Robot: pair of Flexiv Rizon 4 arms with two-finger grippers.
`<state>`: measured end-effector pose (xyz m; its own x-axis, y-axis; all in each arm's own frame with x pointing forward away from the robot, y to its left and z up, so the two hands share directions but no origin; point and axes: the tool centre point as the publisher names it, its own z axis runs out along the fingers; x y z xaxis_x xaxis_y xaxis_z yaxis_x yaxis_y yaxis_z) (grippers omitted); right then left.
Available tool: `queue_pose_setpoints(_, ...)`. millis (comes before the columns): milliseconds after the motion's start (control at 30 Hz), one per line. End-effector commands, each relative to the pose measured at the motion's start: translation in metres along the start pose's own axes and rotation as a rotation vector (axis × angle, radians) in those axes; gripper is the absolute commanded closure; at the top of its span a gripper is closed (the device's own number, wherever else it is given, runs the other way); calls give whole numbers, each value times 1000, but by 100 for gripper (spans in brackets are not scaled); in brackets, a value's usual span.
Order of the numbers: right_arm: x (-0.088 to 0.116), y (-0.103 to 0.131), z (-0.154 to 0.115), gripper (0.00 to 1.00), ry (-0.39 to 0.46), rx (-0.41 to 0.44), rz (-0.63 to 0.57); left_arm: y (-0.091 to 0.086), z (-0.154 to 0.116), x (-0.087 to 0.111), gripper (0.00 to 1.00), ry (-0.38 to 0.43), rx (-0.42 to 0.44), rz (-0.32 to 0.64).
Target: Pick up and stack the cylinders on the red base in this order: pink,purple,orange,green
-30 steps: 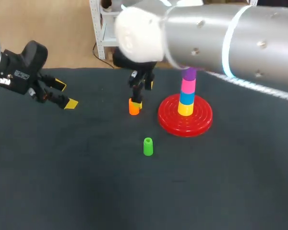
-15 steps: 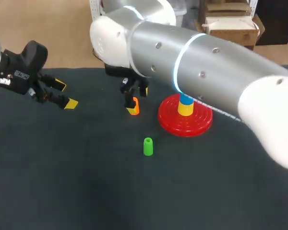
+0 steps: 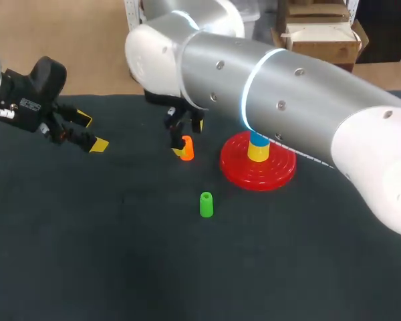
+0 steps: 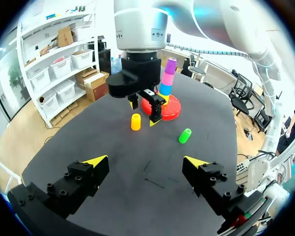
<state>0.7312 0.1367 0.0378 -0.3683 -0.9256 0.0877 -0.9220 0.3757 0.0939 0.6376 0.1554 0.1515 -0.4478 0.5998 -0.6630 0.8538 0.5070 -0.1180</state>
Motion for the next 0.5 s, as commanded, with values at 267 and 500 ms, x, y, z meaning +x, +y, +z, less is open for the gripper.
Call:
queue_pose_setpoints(267,-13,-3,5,20,16,-9,-6,2,1,-1,0,6,2,0)
queue_pose_setpoints(500,-15,-7,6,26,13,-6,6,2,1,-1,0,6,2,0)
